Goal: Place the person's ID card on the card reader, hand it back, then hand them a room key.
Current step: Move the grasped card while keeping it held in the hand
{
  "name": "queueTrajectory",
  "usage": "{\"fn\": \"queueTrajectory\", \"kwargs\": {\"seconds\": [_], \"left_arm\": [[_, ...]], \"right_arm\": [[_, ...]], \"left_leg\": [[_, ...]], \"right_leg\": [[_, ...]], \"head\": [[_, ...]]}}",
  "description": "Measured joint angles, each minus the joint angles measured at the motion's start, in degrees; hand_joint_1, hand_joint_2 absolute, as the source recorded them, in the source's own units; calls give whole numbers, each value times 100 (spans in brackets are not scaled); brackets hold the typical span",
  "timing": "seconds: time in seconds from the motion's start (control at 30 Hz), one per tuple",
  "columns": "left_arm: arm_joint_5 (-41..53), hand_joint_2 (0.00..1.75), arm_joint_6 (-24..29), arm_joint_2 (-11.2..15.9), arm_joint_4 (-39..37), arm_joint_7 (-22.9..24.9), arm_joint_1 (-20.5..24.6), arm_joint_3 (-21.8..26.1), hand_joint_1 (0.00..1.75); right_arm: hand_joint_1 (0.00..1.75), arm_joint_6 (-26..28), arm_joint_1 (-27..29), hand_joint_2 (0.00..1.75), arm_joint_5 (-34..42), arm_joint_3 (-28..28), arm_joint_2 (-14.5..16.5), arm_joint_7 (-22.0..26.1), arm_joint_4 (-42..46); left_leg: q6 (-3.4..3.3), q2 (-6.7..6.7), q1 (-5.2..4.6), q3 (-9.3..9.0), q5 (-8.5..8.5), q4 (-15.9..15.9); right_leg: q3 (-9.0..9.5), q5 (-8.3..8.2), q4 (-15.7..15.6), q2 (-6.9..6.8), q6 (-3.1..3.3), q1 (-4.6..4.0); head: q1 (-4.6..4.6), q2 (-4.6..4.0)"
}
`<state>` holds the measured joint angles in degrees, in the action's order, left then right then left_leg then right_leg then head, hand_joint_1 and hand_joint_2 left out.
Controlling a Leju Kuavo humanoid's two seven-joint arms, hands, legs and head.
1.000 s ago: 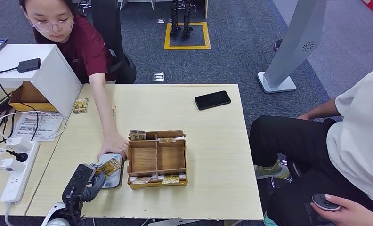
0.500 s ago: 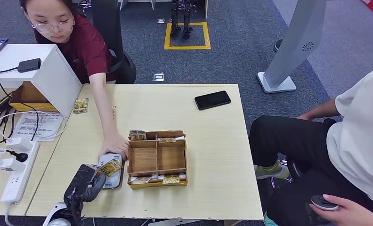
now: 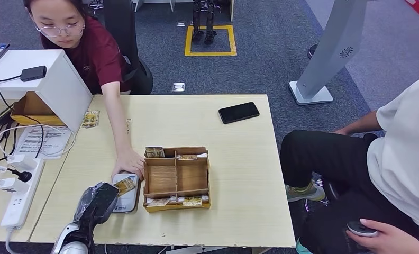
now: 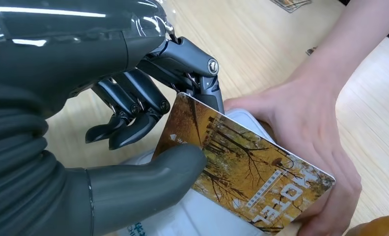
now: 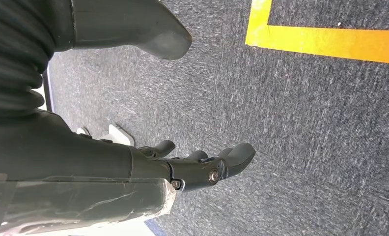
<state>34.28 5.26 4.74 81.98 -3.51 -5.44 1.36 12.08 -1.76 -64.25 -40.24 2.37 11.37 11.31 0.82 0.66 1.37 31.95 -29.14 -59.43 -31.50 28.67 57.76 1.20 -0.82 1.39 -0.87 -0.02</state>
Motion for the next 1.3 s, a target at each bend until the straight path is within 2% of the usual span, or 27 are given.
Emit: {"fn": "queueTrajectory", "kwargs": {"seconds": [0.5,1.03,1.3], "left_arm": [[714,175,-2,-86,-136,115,131,0,175],[990,175,-3,-131,-258,181,177,-1,175],[2055,175,403,-143,-455,616,278,-133,175]], "right_arm": [[0,-45,-14,175,-186,-132,10,10,4],[0,-47,-15,175,-304,-152,15,26,4],[0,-67,-19,175,-385,-153,24,43,4]], "left_leg": [[0,0,0,-5,0,0],[0,1,-1,-21,0,1],[0,2,-1,-28,0,2]], "right_leg": [[7,0,0,0,0,0],[26,1,0,-1,-1,0],[34,1,0,-3,-1,1]], "head": [[0,0],[-1,0],[-1,0]]}}
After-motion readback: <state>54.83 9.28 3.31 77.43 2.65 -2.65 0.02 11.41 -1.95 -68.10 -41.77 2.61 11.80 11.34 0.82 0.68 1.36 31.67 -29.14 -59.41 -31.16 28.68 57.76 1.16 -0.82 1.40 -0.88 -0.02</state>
